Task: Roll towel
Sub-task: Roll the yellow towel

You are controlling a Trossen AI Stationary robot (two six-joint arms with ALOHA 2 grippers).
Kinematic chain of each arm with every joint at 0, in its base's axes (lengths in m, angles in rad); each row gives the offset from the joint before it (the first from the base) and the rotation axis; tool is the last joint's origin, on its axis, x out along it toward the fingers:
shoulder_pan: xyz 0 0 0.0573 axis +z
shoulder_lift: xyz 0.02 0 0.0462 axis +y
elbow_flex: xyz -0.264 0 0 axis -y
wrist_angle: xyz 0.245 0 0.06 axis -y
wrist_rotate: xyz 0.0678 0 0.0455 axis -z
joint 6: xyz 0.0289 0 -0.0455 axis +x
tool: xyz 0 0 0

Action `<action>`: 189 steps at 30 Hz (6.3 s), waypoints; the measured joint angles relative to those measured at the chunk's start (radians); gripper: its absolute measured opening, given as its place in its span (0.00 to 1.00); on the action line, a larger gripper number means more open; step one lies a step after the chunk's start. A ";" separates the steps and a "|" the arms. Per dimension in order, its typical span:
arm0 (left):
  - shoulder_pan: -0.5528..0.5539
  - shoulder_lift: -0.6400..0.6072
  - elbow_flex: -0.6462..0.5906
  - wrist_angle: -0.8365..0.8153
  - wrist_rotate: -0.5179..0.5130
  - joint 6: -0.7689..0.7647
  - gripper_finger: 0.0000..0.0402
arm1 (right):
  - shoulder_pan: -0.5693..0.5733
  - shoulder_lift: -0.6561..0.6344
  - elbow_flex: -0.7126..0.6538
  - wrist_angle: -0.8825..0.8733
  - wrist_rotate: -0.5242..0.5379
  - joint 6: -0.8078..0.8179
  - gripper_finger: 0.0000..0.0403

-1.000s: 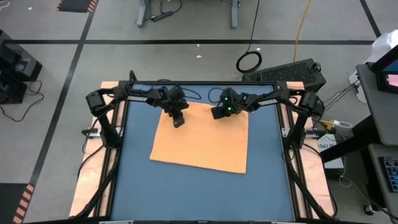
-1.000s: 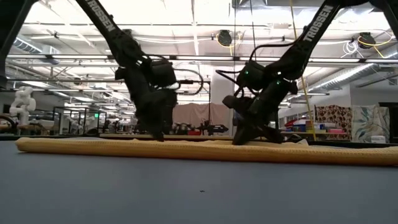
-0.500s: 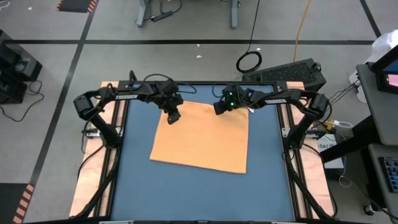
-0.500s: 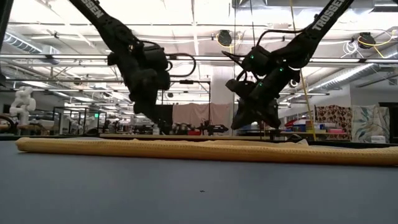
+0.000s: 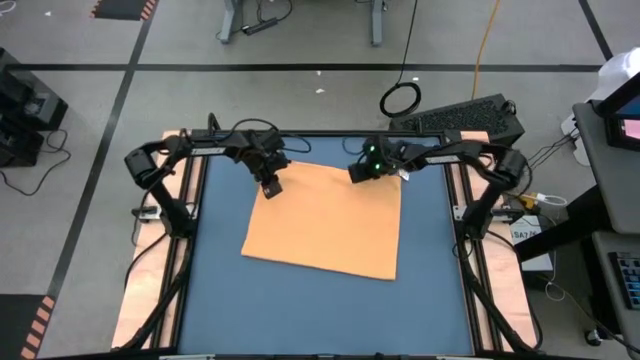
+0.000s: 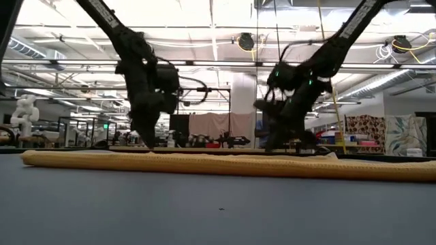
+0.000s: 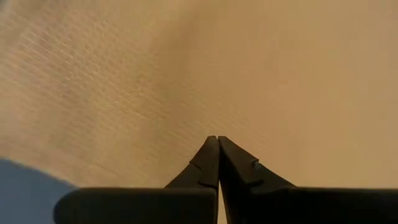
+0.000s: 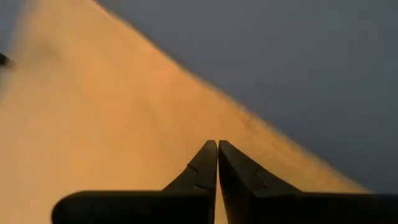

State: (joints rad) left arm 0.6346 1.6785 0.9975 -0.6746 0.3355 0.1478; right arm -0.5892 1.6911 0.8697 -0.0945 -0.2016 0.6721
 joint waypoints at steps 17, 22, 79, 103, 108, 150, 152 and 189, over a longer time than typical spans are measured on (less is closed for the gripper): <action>-0.043 -0.022 0.025 0.354 0.184 -0.011 0.01 | 0.061 0.079 0.002 0.015 -0.009 -0.119 0.02; -0.078 0.015 0.025 0.404 0.192 -0.010 0.01 | 0.033 0.120 0.004 0.033 -0.048 -0.070 0.02; -0.015 0.089 -0.006 0.302 0.189 0.045 0.01 | 0.087 0.045 0.038 0.260 0.069 -0.024 0.02; 0.033 0.089 -0.005 0.113 -0.032 0.199 0.01 | 0.048 -0.118 0.039 -0.013 -0.077 -0.132 0.00; 0.045 0.050 0.030 0.048 -0.024 0.067 0.01 | 0.090 -0.201 0.038 -0.223 -0.092 -0.161 0.00; -0.774 -0.112 0.029 0.208 -0.326 -1.318 0.02 | 0.192 -0.328 0.038 -0.644 -0.066 -0.567 0.01; -0.786 -0.112 0.025 0.206 -0.401 -1.288 0.01 | 0.192 -0.328 0.038 -0.659 -0.065 -0.531 0.01; -0.583 -0.111 -0.188 0.068 -0.162 -0.692 0.02 | 0.588 -0.259 0.037 -0.339 0.022 0.312 0.01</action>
State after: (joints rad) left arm 0.0512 1.5677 0.8097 -0.6062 0.1736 -0.5438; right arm -0.0015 1.4318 0.9070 -0.4337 -0.1794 0.9840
